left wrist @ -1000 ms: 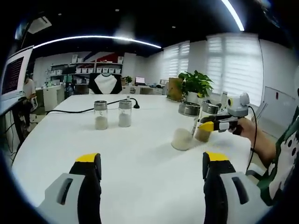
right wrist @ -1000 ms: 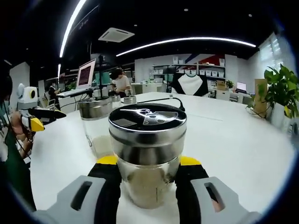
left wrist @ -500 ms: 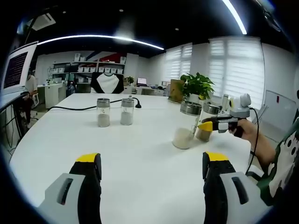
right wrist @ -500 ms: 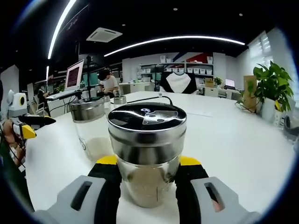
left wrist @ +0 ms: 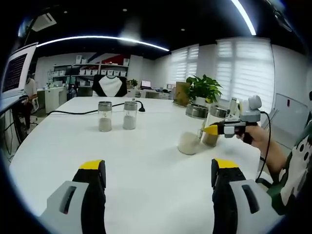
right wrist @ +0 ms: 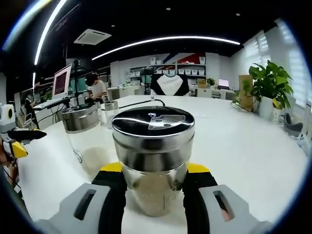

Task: Rotate the seasoning bottle until the label or dispensing opening points toward the visible target arrow and the bottle remains upright within the marked orientation range

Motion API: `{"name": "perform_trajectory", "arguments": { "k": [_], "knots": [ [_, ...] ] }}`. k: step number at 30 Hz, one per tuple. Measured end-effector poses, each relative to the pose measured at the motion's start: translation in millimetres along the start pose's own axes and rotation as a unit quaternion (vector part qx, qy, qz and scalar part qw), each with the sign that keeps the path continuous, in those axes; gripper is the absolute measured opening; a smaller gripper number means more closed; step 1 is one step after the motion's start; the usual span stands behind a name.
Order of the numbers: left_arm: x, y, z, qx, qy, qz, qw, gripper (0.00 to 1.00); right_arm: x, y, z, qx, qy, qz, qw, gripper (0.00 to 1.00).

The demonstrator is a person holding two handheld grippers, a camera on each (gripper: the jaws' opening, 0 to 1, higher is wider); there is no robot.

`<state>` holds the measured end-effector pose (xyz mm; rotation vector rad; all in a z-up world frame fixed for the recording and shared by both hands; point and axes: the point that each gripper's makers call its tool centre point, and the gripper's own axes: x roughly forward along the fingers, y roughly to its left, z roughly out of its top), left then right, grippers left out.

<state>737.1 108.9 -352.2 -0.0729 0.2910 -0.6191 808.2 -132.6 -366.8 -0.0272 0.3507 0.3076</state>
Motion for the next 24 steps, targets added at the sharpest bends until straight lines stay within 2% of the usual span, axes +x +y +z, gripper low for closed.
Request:
{"name": "perform_trajectory", "arguments": {
  "k": [7, 10, 19, 24],
  "knots": [
    [0.3, -2.5, 1.8, -0.001, -0.003, -0.006, 1.0000, 0.94, 1.0, -0.7, -0.8, 0.008, 0.008, -0.029, 0.9995, 0.44],
    [0.0, -2.4, 3.0, -0.001, -0.004, -0.006, 1.0000, 0.94, 1.9, 1.6, -0.8, 0.010, 0.007, -0.028, 0.9995, 0.44],
    [0.5, -3.5, 3.0, -0.002, -0.005, -0.006, 1.0000, 0.94, 0.7, -2.7, -2.0, 0.022, 0.007, -0.075, 0.9970, 0.44],
    [0.4, -4.4, 3.0, -0.001, -0.004, -0.008, 1.0000, 0.94, 0.7, -4.0, -2.8, 0.022, 0.008, -0.083, 0.9963, 0.44]
  ]
}}
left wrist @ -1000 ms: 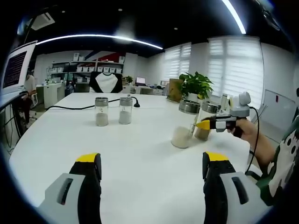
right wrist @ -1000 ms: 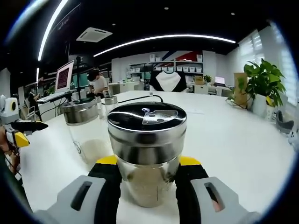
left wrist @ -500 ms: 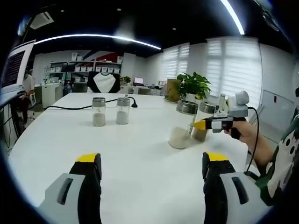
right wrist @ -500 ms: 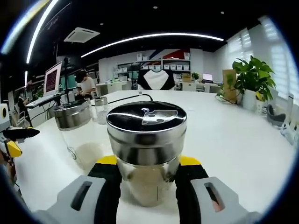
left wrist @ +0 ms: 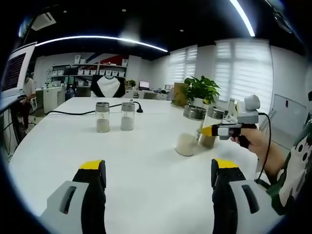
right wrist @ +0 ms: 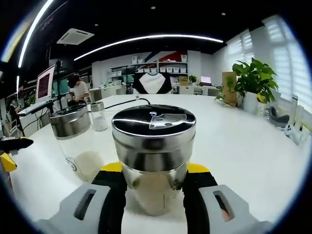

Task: Rotate the seasoning bottle until the label or dispensing opening points toward the visible target arrow and the bottle remains upright within the marked orientation range

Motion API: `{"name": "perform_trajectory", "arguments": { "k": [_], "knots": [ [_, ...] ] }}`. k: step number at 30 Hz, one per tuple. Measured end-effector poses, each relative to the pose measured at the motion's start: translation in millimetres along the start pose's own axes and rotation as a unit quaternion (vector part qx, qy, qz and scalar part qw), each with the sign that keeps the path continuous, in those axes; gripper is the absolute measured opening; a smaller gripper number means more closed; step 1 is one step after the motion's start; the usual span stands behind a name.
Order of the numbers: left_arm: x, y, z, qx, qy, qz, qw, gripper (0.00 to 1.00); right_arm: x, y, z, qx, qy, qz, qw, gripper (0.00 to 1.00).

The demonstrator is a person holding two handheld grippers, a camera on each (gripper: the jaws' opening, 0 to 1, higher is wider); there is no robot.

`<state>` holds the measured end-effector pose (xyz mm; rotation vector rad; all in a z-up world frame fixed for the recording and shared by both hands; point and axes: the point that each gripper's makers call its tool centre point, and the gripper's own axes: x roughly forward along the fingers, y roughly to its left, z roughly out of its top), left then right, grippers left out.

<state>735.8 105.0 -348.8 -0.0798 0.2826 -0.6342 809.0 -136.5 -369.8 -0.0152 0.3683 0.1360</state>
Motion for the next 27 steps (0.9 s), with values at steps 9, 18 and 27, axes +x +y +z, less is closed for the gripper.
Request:
{"name": "perform_trajectory", "arguments": {
  "k": [9, 18, 27],
  "knots": [
    [-1, 2.1, 0.4, 0.000, -0.001, 0.004, 1.0000, 0.94, 1, -1, -0.9, 0.003, 0.001, 0.000, 1.0000, 0.44],
    [-3, 2.8, 1.1, -0.001, -0.001, 0.006, 1.0000, 0.94, -2, 1, -2.9, 0.006, 0.003, 0.014, 0.9999, 0.55],
    [-4, 1.2, -0.6, -0.003, 0.002, 0.003, 1.0000, 0.94, -10, 3, 8.8, -0.057, -0.012, 0.047, 0.9972, 0.58]
  ]
}}
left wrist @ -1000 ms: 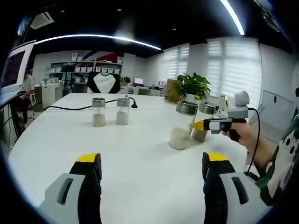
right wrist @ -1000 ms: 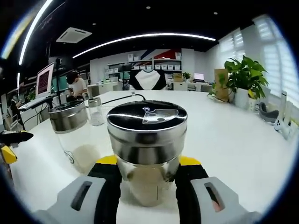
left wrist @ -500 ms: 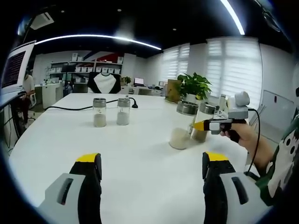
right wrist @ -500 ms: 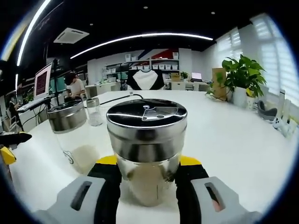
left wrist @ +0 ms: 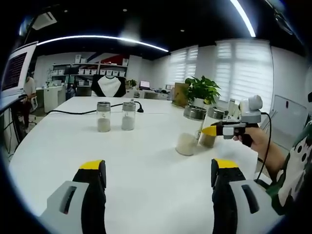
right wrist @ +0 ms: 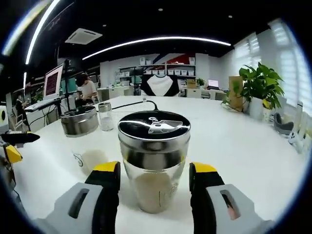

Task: Rotate the seasoning bottle until the label or dispensing opening points toward the visible target arrow and the bottle remains upright within the marked orientation range

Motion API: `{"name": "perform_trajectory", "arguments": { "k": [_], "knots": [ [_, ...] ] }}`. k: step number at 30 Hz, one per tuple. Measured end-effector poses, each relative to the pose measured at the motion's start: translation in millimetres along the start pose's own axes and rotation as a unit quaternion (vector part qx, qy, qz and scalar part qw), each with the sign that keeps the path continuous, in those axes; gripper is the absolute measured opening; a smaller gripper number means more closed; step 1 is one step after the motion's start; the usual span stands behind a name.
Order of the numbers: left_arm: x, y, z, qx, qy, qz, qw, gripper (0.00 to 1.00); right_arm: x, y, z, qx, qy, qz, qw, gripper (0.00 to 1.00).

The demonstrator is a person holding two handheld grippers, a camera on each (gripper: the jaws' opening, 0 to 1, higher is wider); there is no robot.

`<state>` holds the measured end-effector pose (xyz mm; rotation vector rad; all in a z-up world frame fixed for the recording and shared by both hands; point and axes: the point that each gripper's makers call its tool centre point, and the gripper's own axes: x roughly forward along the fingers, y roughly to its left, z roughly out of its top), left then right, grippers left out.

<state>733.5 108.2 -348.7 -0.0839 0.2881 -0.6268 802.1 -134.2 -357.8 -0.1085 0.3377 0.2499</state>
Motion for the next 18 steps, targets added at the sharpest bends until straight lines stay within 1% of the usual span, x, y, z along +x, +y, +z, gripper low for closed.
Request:
{"name": "perform_trajectory", "arguments": {
  "k": [2, 3, 4, 5, 7, 9, 10, 13, 14, 15, 17, 18],
  "knots": [
    [-1, -0.1, 0.6, -0.002, -0.001, 0.000, 1.0000, 0.94, 0, 2, 0.5, 0.006, -0.004, 0.021, 0.9998, 0.58],
    [-2, -0.6, 2.0, -0.001, -0.002, 0.000, 1.0000, 0.94, 0, 1, -0.6, 0.009, -0.001, 0.030, 0.9995, 0.58],
    [-2, -1.1, 3.2, 0.000, -0.004, -0.001, 1.0000, 0.94, 0, -1, -0.3, 0.007, -0.001, 0.032, 0.9994, 0.58],
    [-3, -1.4, 4.1, 0.001, -0.005, 0.000, 1.0000, 0.94, 0, -1, 0.2, 0.002, -0.003, 0.038, 0.9993, 0.58],
    [-3, -1.4, 5.1, 0.003, -0.005, 0.001, 1.0000, 0.94, -1, 1, 1.4, -0.018, -0.005, 0.060, 0.9980, 0.58],
    [-3, -1.9, 6.0, 0.005, -0.006, 0.000, 1.0000, 0.94, -1, 5, 2.8, -0.023, -0.014, 0.090, 0.9956, 0.58],
    [-3, -2.4, 6.2, 0.006, -0.006, 0.000, 1.0000, 0.94, -2, 5, 2.2, -0.016, -0.015, 0.104, 0.9943, 0.57],
    [-3, -3.3, 5.6, 0.006, -0.004, 0.000, 1.0000, 0.94, -2, 10, 2.2, -0.009, -0.019, 0.150, 0.9885, 0.57],
    [-3, -4.0, 5.5, 0.006, -0.004, -0.001, 1.0000, 0.94, -2, 8, 2.7, -0.004, -0.021, 0.150, 0.9884, 0.57],
    [-3, -4.5, 5.6, 0.006, -0.004, -0.001, 1.0000, 0.94, -2, 8, 3.0, -0.011, -0.021, 0.162, 0.9866, 0.56],
    [-3, -4.6, 5.0, 0.006, -0.004, -0.001, 1.0000, 0.94, -1, 5, 2.1, -0.020, -0.016, 0.164, 0.9861, 0.56],
    [-3, -4.5, 4.8, 0.007, -0.003, -0.001, 1.0000, 0.94, -2, 6, 2.4, -0.030, -0.016, 0.169, 0.9850, 0.56]
  ]
}}
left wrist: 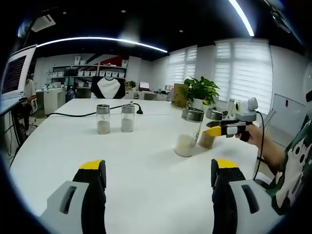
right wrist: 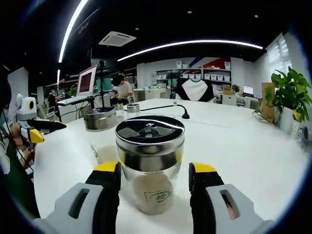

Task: Rotate the seasoning bottle until the label or dispensing opening points toward the visible target arrow and the bottle remains upright within the marked orientation range

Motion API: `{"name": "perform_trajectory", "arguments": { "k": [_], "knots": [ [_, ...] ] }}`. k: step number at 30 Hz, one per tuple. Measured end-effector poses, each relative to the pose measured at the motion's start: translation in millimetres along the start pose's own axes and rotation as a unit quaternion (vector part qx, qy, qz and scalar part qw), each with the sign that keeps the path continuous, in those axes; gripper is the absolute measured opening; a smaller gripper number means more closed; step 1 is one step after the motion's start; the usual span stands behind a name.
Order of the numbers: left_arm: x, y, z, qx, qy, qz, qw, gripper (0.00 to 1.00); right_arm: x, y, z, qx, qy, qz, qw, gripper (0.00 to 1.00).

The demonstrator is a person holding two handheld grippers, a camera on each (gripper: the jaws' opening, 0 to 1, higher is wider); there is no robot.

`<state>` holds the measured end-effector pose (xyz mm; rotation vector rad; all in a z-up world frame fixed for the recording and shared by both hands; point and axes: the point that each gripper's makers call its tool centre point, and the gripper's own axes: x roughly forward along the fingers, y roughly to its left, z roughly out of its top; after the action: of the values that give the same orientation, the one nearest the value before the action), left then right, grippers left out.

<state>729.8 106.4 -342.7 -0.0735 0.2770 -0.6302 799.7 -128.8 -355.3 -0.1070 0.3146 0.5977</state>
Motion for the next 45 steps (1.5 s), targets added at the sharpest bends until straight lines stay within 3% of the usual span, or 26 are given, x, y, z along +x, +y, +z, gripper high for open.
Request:
{"name": "perform_trajectory", "arguments": {
  "k": [3, 6, 14, 27, 30, 45],
  "knots": [
    [0, 0.9, -1.2, -0.002, 0.001, 0.001, 1.0000, 0.94, 0, 1, 0.7, -0.012, 0.004, 0.013, 0.9998, 0.56],
    [-1, 1.5, -1.4, -0.002, 0.001, 0.002, 1.0000, 0.94, 0, 7, 10.0, -0.010, -0.024, 0.046, 0.9986, 0.53],
    [-2, 0.4, 0.0, -0.005, -0.001, -0.001, 1.0000, 0.94, 4, 14, 4.3, -0.020, -0.016, 0.094, 0.9952, 0.53],
    [-1, -3.2, 1.8, -0.010, -0.003, -0.009, 0.9999, 0.93, 9, 18, -0.7, -0.015, -0.014, 0.111, 0.9936, 0.50],
    [2, -1.7, -2.5, -0.012, 0.002, -0.008, 0.9999, 0.93, 11, 19, -2.3, -0.015, -0.017, 0.118, 0.9928, 0.45],
    [6, -4.8, -7.5, -0.009, 0.012, -0.016, 0.9998, 0.93, 13, 15, -3.1, -0.024, -0.024, 0.120, 0.9922, 0.44]
  ]
}}
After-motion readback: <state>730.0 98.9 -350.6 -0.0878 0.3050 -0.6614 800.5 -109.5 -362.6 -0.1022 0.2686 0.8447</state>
